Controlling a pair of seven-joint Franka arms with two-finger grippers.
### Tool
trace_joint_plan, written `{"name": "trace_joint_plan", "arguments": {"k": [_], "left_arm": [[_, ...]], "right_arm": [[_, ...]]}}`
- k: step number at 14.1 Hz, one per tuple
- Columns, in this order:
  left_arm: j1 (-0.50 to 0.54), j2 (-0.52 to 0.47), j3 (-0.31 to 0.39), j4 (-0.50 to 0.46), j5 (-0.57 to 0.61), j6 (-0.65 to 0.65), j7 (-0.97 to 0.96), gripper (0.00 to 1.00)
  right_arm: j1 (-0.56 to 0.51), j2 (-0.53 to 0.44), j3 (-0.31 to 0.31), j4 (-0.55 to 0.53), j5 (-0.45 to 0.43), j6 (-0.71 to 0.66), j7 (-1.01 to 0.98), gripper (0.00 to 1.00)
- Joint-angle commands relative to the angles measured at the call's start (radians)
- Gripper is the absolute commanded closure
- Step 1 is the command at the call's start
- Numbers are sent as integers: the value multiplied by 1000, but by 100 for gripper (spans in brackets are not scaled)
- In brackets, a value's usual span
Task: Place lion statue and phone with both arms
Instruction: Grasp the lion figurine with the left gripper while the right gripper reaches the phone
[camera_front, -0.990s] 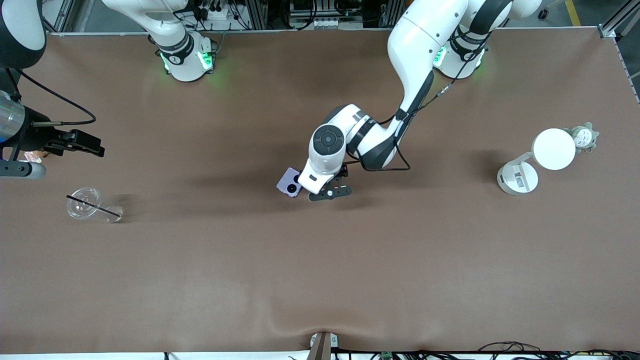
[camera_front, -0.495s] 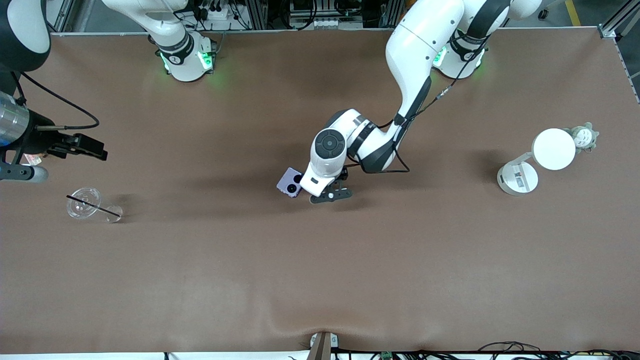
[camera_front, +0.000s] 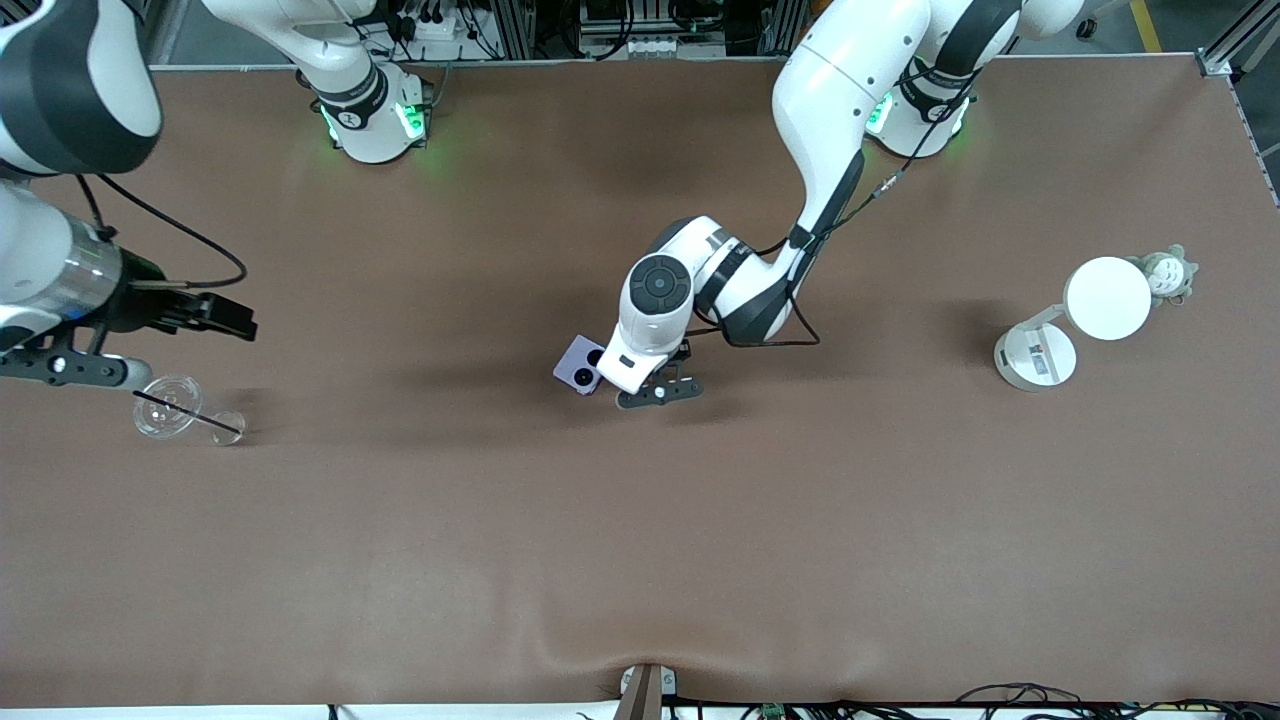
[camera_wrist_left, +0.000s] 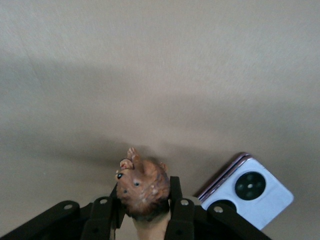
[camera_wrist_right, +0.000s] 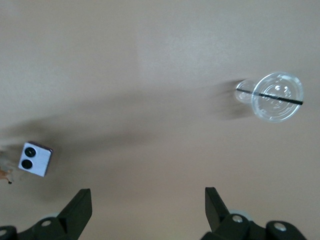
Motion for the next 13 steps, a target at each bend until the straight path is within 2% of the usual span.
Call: {"name": "trace_joint_plan", "arguments": {"k": [1,3,4,8,10,13], "left_arm": [[33,-69,5,-22,8,-61,61,100],[76,-135,10,-34,22,-143,94,100],[102,-184,10,-72,25,-157,109,100],[263,-403,5,-302,31,-155,334,100],[352,-506,5,-403,31,-155,437,100],[496,-682,1,-547,30,-164,621,100]], "right_arm": [[40,30,-3,13,13,11,120,0],[69,50,-3,10,31,16,236,0],[98,61,-3,10,48,16,291,0],[253,145,-3,9,51,27,526,0],[331,214,-3,9,53,100,611,0],[440,341,-3,10,65,302,717,0]]}}
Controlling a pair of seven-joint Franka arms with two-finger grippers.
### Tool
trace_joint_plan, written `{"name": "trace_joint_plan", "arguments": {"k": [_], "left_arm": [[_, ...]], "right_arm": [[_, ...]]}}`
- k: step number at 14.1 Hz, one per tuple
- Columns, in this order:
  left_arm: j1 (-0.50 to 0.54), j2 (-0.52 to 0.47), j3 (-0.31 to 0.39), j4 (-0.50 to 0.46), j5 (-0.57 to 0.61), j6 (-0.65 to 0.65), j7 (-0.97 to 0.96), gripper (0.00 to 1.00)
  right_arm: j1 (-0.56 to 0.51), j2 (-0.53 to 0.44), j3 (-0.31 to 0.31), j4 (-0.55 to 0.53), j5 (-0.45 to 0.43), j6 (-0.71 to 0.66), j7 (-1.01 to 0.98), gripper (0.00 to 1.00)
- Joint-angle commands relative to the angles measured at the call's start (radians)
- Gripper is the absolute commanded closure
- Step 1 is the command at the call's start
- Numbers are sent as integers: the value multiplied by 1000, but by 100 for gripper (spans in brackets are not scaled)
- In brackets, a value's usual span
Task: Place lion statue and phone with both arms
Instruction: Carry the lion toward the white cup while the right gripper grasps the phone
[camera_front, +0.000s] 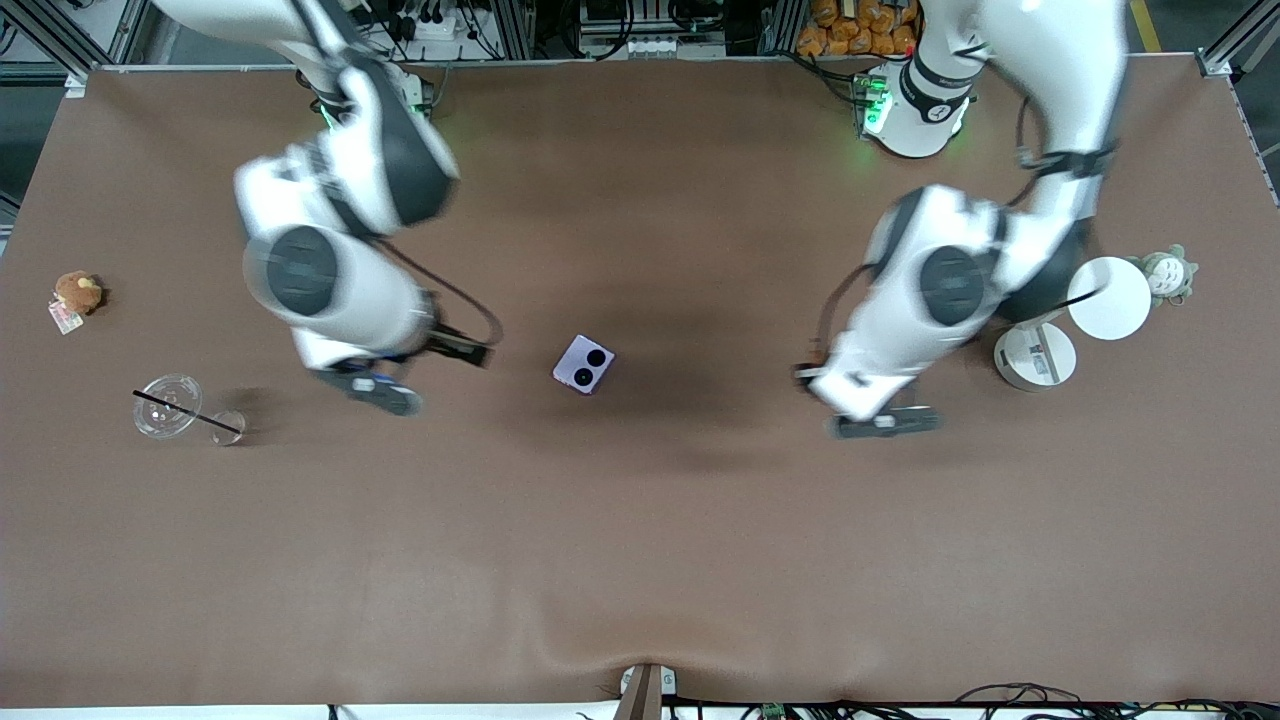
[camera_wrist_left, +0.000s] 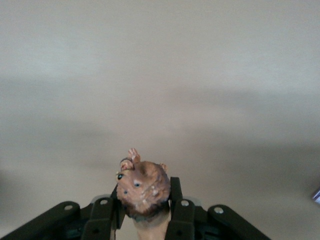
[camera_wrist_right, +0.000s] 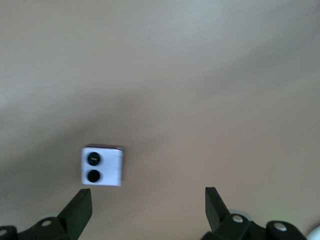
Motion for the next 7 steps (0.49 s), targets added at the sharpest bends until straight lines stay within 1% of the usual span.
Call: {"name": "trace_joint_plan", "arguments": {"k": [1,2,3,4,5,6,7], "left_arm": [[86,-262,-18,-236,13,-11,74,100],[90,-344,-18,-288,10,-39,66,100],[94,-410,-18,-316,8,-89,55,100],[109,-450,-16,-336,8,-137,54,100],[153,-479,-16,-367,11,-145,72,100],[211,-475,-16,-384,11,-137,122,100],[271,-441,-18,-387,11,-113,197,100]], "right_arm": [[71,117,-12,22,18,133,88,0],[85,148,-12,22,18,170,104,0],[95,171,-12,19,18,198,110,0],[99,191,-12,18,18,218,110,0],[113,199,-12,12,13,238,103,0],[124,205,-12,0,7,264,101,0],[125,205,-12,-22,7,303,101,0]]}}
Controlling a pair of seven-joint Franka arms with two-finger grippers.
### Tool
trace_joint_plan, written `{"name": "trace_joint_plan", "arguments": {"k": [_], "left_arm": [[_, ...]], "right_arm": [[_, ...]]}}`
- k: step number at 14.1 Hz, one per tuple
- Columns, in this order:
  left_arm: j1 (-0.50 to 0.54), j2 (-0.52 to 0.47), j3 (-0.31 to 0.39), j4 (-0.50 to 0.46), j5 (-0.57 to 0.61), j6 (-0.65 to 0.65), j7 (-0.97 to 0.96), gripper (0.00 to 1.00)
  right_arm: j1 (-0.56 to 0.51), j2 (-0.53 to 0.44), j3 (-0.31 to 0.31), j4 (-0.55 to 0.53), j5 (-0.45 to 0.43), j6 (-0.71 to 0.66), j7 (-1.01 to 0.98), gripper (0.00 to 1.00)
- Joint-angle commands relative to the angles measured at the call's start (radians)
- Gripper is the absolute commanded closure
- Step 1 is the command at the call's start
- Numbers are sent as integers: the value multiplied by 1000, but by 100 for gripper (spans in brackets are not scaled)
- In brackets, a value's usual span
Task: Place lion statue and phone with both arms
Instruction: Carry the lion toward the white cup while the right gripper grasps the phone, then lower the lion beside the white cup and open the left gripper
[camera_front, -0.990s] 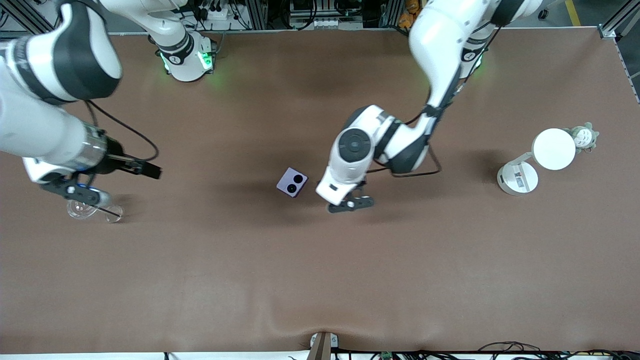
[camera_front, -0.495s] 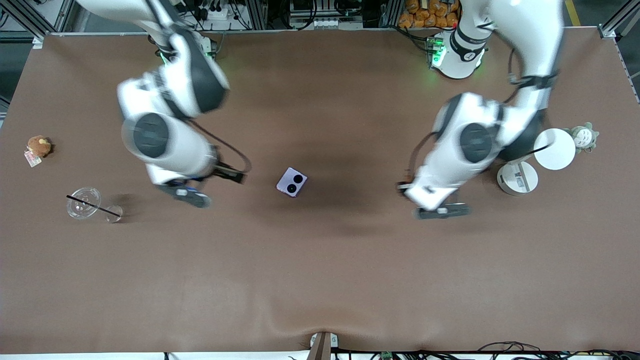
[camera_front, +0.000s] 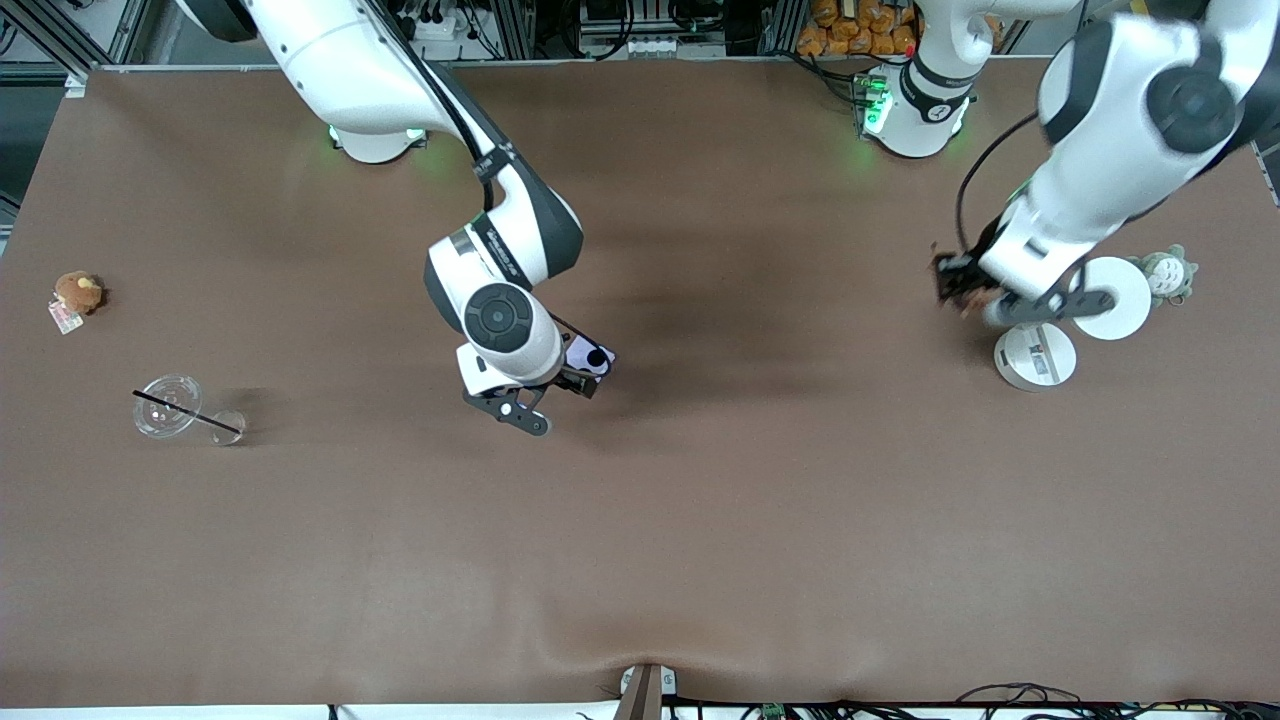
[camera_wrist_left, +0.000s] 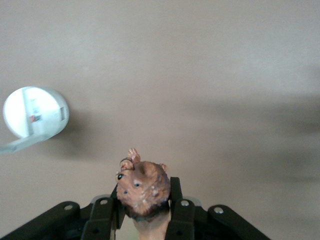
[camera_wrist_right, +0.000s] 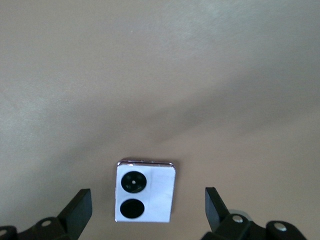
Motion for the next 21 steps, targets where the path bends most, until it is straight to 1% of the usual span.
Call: {"name": "trace_joint_plan", "arguments": {"k": [1,3,4,6,9,11,13,14,16,19,21], "left_arm": [[156,58,-11,-69,4,80,159,100],[214,124,-11,-89,4,158,254,100],[218,160,-11,-89,4,189,263,100],[205,223,-13,-84,4,254,263,100],[181,300,-25,-72,9,286,255,100],[166,328,-26,-69,10,308,244,100],[141,334,-26,-69,10,315,223,100],[138,358,-25,-73,12,337,217,100],[152,392,-26,-86,45,384,215,100],[139,425,-25,-84,53,401,175,100],[145,446,-26,-86,96,432,175,100]], "right_arm": [[22,-5,-10,-47,6,82,1,0],[33,-5,-10,-101,6,118,1,0],[40,-8,-10,-133,6,134,3,0],[57,-11,-10,-170,6,187,9,0],[71,-11,-10,-210,14,272,14,0],[76,-10,-10,-213,16,286,15,0],[80,-8,-10,-215,16,287,15,0],[80,-7,-8,-215,16,287,15,0],[77,-5,-8,-215,23,294,23,0],[79,-5,-8,-215,52,294,37,0],[77,-3,-8,-216,71,294,55,0]]}}
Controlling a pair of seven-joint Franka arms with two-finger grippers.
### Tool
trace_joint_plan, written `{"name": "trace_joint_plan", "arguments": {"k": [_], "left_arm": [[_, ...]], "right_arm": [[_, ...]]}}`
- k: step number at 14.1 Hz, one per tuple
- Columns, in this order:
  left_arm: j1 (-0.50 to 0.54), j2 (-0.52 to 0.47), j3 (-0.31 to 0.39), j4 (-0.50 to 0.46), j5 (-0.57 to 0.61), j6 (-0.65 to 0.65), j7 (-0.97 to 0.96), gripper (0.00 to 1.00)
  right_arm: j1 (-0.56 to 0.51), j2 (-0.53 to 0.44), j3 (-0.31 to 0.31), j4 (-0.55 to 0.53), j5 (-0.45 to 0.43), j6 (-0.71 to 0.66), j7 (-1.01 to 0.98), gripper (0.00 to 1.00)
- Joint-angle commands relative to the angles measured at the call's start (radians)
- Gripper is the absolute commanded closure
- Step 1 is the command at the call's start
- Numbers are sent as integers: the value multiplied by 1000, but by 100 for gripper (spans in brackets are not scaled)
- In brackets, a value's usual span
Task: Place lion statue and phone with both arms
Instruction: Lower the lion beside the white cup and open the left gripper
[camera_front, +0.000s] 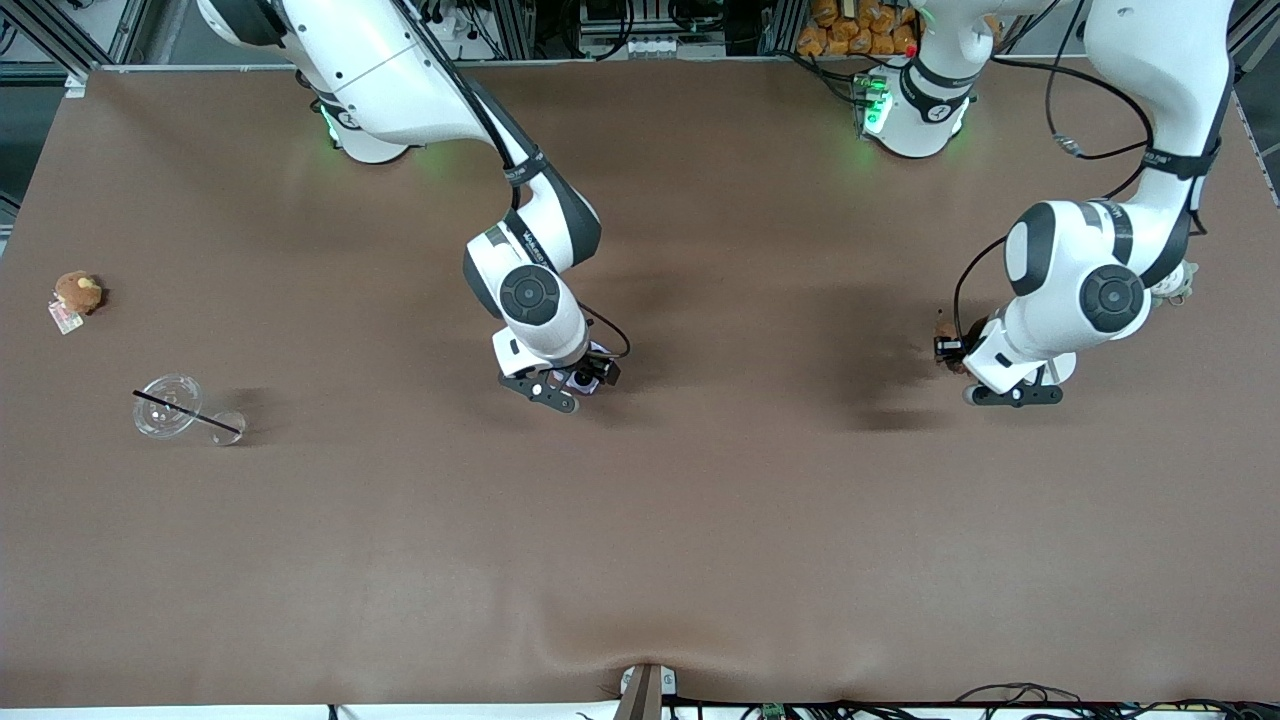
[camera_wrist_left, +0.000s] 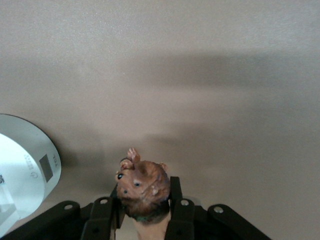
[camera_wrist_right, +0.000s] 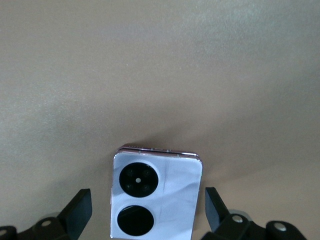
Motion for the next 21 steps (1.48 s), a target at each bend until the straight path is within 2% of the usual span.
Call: {"name": "trace_joint_plan", "arguments": {"k": [1,5,12,13,14,15,18,21], "left_arm": [[4,24,-2,1,50,35,-25,100],[6,46,-2,0,136,57,-25,100],[32,81,-6,6,138,72,-10,100],[23,79,-6,7,138,71,-16,78],[13,79,-6,6,138,66,-27,22],[16,78,-6,7,138,63,-25,0],[16,75,-6,32,136,32,-27,0],[-4,52,-20,142,135,-154,-30,0]], "right_arm": [[12,-10,-8,-21,31,15,44,0],[14,1,-10,-22,31,12,47,0],[15,16,-10,-21,31,19,50,0],[15,18,-8,-21,33,22,50,0],[17,19,-10,-21,33,25,50,0],[17,27,-10,-19,33,33,50,0],[18,33,-10,-19,34,47,52,0],[18,38,-10,-19,34,50,50,0]]}}
